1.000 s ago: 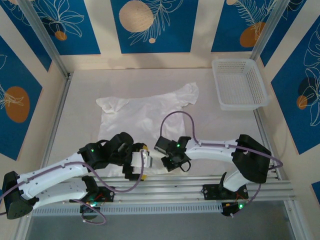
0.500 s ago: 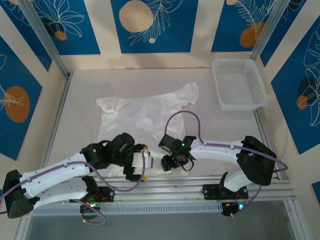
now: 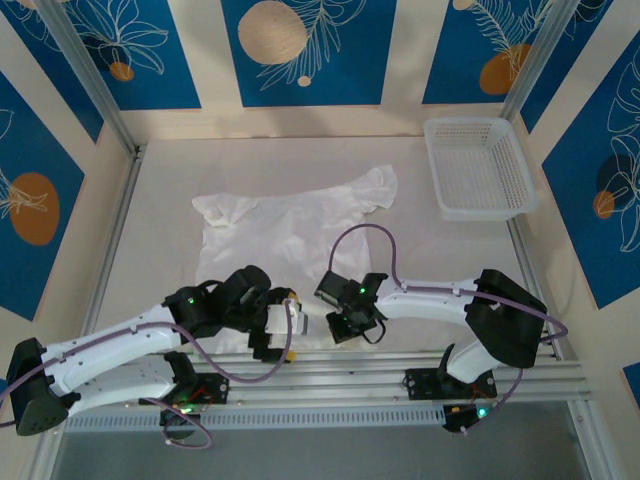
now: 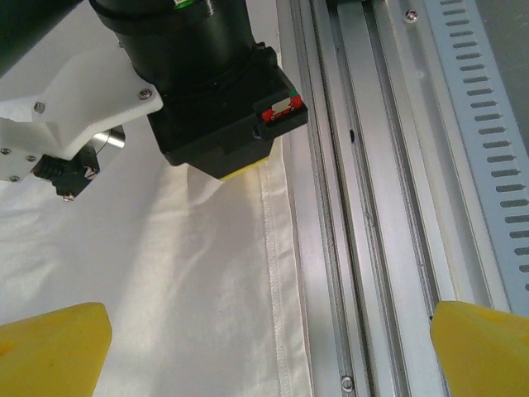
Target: Fold the inside-out t-shirt
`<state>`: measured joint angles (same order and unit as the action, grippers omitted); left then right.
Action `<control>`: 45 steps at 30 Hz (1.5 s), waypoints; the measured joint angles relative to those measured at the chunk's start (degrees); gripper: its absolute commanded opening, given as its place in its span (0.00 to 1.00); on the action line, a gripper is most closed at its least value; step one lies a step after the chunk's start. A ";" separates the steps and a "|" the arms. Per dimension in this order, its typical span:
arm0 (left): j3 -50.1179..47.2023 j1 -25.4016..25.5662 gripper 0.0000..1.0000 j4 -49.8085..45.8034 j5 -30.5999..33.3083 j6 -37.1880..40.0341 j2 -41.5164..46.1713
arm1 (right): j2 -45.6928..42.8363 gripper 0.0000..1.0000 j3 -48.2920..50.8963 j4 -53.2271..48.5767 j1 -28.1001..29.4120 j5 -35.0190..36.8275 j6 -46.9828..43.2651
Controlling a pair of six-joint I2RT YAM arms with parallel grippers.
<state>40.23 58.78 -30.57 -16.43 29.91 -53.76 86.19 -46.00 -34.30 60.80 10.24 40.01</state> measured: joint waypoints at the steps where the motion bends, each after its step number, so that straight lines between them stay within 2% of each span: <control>1: -0.13 0.02 0.99 0.22 -0.02 0.00 0.00 | -0.04 0.00 0.00 0.02 0.00 0.00 0.02; 8: -1.18 0.02 0.99 2.21 -1.16 -1.44 -0.13 | -1.01 0.00 -0.04 0.09 -0.85 -1.68 0.26; 13: -3.52 0.39 0.97 6.84 -1.53 -3.48 -2.10 | -4.92 0.00 -0.07 1.36 -4.55 -5.84 2.05; 20: -8.83 1.36 0.96 16.72 5.25 -4.57 -7.45 | -12.70 0.00 3.72 7.76 -12.26 -14.82 7.13; 24: -9.55 1.36 0.90 22.36 8.35 -5.68 -11.45 | -15.82 0.00 6.64 10.12 -15.82 -18.93 10.45; 29: -10.64 1.42 0.85 29.42 12.76 -7.82 -16.63 | -16.59 0.00 7.50 11.63 -16.96 -21.35 12.33; 35: -11.23 1.70 0.88 32.02 15.80 -8.13 -18.97 | -16.41 0.00 7.52 12.63 -17.00 -22.71 12.96; 38: -11.23 3.48 0.99 32.83 17.77 -7.37 -19.76 | -15.72 0.00 7.52 12.74 -17.16 -22.75 12.98; 45: -11.30 11.67 0.99 36.83 27.65 -7.52 -24.79 | -15.43 0.00 7.65 12.96 -17.77 -22.99 13.64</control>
<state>28.93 70.46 6.26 11.22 22.39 -78.54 70.76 -38.35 -21.34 43.03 -12.75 53.65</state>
